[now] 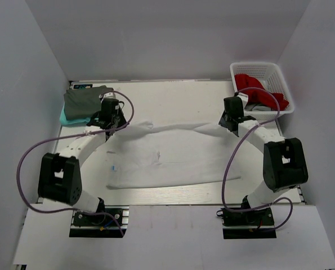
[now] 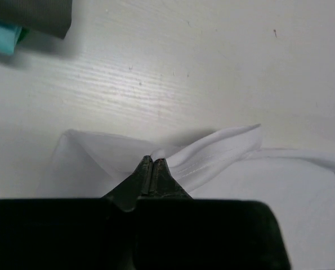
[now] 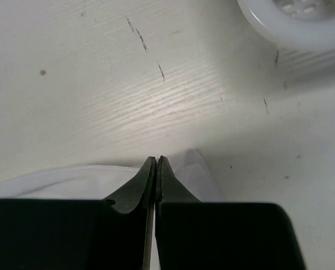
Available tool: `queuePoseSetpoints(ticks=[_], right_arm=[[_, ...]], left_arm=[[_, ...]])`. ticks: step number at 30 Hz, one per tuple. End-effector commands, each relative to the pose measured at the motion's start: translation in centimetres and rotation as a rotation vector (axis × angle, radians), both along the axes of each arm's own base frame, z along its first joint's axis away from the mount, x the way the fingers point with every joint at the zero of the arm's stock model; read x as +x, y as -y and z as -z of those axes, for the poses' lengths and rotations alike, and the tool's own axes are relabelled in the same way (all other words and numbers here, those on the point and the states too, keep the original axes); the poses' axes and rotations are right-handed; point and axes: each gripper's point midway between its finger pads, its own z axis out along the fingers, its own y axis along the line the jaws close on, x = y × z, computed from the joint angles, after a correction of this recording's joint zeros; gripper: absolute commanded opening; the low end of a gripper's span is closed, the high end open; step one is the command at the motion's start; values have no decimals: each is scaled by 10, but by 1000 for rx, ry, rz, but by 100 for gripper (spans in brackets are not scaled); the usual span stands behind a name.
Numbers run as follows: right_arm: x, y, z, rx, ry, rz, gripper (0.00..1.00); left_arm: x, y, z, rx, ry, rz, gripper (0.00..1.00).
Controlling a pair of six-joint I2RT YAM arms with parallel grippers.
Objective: Fold and stack the t-shirts
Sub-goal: Grap the side of the flattened tshirt furthest away from the robot with both arms, then fold the other side of the tshirt into a rectangle
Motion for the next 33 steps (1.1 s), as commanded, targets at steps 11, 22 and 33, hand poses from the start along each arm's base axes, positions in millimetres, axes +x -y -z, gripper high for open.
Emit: queuePoseSetpoints(ticks=[11, 22, 33], right_arm=[[-36, 15, -35, 11, 109, 19, 0], [-66, 20, -25, 21, 66, 20, 0], [-125, 28, 30, 59, -74, 72, 16]], left_arm=[[-76, -4, -29, -170, 119, -46, 0], [-110, -13, 2, -175, 45, -87, 0], [-159, -17, 48, -205, -114, -129, 0]])
